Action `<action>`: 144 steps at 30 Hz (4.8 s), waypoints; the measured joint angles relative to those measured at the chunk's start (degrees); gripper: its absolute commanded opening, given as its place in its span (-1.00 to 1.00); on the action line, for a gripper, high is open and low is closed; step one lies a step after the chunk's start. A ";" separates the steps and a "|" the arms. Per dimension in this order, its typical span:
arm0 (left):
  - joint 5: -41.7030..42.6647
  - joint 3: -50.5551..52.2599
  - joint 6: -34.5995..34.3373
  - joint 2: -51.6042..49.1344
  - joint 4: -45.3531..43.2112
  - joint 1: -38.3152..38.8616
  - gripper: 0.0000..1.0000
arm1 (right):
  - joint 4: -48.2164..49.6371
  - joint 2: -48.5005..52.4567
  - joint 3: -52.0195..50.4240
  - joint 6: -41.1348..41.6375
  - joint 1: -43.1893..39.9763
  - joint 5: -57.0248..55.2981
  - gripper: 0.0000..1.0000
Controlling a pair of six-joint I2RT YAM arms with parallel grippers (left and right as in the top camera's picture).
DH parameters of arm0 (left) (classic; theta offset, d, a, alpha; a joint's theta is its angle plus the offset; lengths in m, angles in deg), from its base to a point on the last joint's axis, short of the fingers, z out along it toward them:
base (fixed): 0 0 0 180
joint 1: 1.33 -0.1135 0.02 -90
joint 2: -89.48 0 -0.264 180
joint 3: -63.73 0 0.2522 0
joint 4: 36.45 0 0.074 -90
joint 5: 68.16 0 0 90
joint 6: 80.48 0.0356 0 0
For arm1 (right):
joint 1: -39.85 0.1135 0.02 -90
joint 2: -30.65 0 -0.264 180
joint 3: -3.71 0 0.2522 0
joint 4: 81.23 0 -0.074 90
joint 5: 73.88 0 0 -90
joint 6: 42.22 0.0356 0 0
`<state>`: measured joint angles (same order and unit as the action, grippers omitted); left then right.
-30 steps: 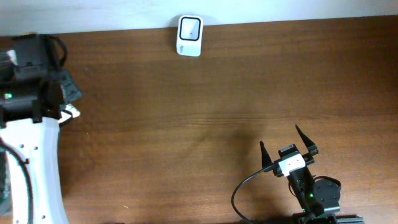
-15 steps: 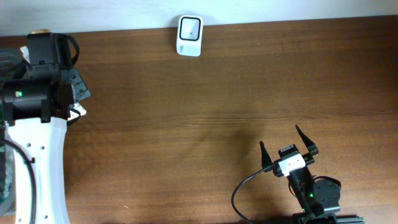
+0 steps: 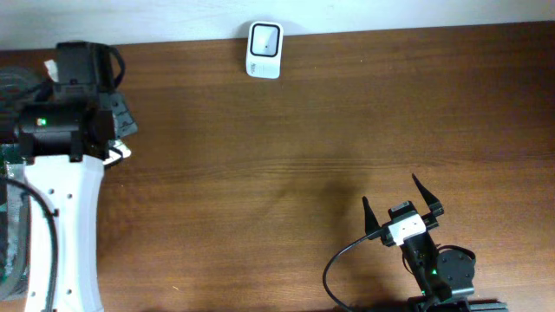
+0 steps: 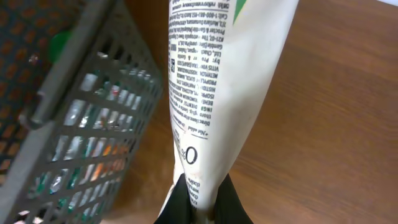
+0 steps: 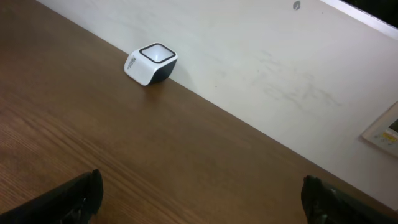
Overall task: Scan the item barcode
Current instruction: 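Carry white tube to the scanner and drop it on the table, then reach left gripper into basket and grasp the small orange box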
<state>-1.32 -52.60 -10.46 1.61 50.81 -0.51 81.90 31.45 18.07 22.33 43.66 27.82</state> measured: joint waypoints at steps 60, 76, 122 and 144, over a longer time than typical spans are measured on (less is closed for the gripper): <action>2.23 -36.24 -2.05 -32.98 19.21 19.87 1.00 | 0.00 0.00 0.00 0.00 0.00 0.02 0.96; 19.98 -35.91 0.61 -17.09 19.06 -37.46 0.75 | 0.00 0.00 0.00 0.00 0.00 0.02 0.97; 32.70 27.04 30.45 -16.20 -24.48 -45.83 -1.00 | -0.02 0.07 0.00 0.00 0.00 0.00 0.97; 23.56 23.65 17.11 -8.52 -22.23 -45.33 -1.00 | 0.00 0.07 0.00 0.02 0.00 0.00 0.97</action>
<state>22.24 -28.95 6.65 -6.92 28.58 -45.84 81.90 31.51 18.07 22.35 43.66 27.82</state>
